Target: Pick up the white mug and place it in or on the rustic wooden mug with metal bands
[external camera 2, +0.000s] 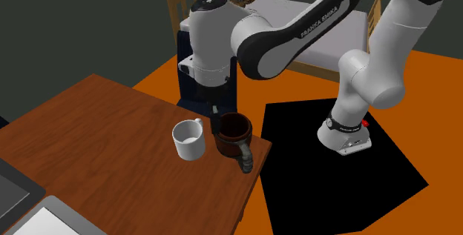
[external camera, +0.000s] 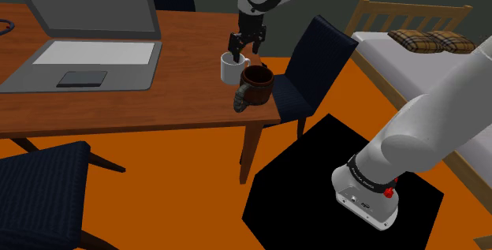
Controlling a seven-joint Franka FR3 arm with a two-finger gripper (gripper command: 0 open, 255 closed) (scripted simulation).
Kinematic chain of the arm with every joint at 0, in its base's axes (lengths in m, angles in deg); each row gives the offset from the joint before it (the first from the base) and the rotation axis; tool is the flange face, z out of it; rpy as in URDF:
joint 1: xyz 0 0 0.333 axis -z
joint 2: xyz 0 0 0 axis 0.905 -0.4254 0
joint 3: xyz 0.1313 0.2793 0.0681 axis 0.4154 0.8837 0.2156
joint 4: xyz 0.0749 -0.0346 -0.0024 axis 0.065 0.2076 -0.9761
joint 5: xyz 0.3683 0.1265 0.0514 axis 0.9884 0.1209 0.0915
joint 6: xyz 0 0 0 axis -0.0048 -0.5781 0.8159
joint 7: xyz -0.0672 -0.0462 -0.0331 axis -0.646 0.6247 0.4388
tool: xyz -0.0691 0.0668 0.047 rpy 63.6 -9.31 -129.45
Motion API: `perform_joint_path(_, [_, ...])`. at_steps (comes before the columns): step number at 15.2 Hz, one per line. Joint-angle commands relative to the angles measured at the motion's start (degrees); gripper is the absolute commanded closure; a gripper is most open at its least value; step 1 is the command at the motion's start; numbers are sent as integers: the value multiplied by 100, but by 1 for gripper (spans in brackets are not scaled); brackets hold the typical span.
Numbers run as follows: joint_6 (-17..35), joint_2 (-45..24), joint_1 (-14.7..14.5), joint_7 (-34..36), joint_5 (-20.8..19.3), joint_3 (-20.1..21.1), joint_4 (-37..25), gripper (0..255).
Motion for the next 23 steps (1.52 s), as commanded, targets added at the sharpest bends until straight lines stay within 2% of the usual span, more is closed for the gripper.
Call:
perform_joint_path(1, [120,-446,-20,89,-88,37,-328,0])
perform_joint_path(7, [318,-1810,-142,327,-387,68,-1475,0])
perform_joint_path(15, [815,-2118,-161,377,-464,38,-1281,0])
perform_joint_path(23, [814,-2117,-161,377,-464,38,-1281,0])
